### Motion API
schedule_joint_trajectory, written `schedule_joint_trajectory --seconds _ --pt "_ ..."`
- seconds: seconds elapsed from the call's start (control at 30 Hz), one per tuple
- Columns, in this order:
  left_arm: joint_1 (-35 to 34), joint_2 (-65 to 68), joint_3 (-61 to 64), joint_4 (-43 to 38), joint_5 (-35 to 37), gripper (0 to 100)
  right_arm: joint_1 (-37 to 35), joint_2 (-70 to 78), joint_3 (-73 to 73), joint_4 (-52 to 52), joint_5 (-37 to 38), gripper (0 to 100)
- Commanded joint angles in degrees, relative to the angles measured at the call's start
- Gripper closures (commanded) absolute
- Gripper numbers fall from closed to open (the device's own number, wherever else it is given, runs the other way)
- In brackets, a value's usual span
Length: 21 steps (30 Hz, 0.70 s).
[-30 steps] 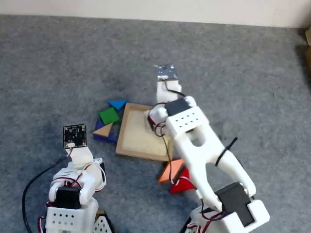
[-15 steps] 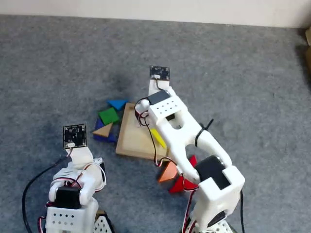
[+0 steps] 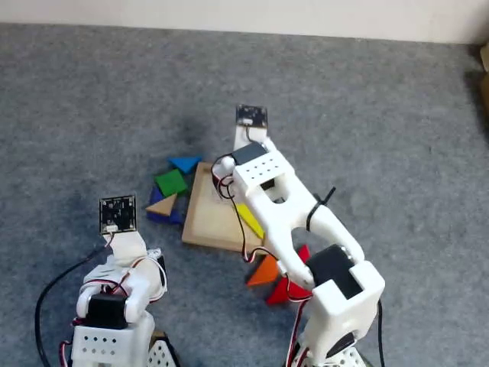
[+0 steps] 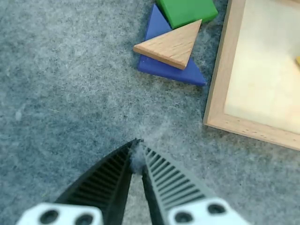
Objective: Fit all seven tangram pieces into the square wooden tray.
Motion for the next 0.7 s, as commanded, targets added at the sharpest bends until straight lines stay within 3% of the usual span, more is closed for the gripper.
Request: schedule_joint_trajectory --seconds 0.0,0.13,0.33,0.67 --pt "-0.5 -0.2 1.1 0.3 -0.4 99 -0.3 -1.5 -3.6 2.7 0.1 70.1" --pt "-0.5 -0.2 1.1 0.3 -0.4 99 -0.3 -1.5 -3.6 2.6 7.4 72.4" --pt "-0.5 -0.2 1.1 0.3 -0.4 99 0.3 -1.2 -7.9 2.5 16.5 98.8" --pt "-0.5 -0.2 1.1 0.3 -0.4 99 6.1 -1.0 0.3 -8.8 18.5 99.4"
